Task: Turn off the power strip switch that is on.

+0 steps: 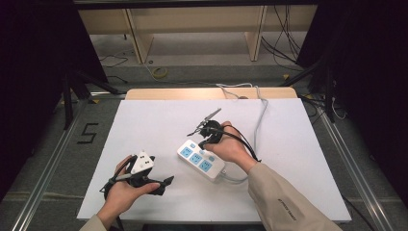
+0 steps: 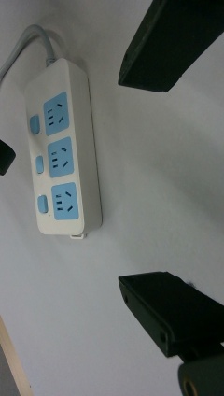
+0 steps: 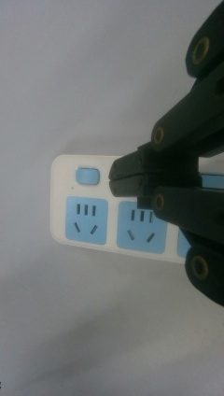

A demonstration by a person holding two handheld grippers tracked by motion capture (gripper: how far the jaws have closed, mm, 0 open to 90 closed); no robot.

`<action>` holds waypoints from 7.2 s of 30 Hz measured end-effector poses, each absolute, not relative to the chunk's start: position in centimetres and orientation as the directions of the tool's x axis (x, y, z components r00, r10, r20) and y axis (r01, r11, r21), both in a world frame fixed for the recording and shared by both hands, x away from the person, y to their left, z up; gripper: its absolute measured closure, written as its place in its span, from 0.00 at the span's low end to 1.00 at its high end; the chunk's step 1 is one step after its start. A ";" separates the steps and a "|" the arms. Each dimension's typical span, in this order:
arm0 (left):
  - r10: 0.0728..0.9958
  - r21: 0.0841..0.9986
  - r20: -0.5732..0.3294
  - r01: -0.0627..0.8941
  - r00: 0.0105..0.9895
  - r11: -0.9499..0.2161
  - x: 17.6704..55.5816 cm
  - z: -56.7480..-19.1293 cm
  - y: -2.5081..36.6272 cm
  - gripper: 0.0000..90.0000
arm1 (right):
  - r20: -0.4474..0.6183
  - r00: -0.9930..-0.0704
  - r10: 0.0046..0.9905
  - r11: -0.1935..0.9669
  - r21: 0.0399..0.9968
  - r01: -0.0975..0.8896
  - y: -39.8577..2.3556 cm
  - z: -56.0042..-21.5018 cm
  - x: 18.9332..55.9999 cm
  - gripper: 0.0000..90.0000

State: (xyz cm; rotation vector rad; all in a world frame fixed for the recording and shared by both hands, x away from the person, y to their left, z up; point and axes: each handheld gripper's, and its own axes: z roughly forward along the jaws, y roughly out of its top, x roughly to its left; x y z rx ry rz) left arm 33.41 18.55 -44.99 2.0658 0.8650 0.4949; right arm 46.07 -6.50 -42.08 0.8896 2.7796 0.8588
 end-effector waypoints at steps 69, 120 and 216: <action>0.719 0.809 0.043 0.398 0.694 -0.433 33.5 -45.0 18.4 0.05 | 0.086 -0.808 0.583 0.725 0.395 0.565 -4.6 -43.6 47.8 1.00; 0.718 0.807 0.045 0.398 0.695 -0.437 33.5 -45.0 18.3 0.05 | 0.039 -0.816 0.576 0.758 0.347 0.552 -3.7 -43.6 47.9 1.00; 0.732 0.802 0.038 0.416 0.680 -0.428 33.6 -45.1 18.6 0.05 | 0.050 -0.773 0.632 0.488 0.749 0.448 -15.3 -40.1 43.0 0.38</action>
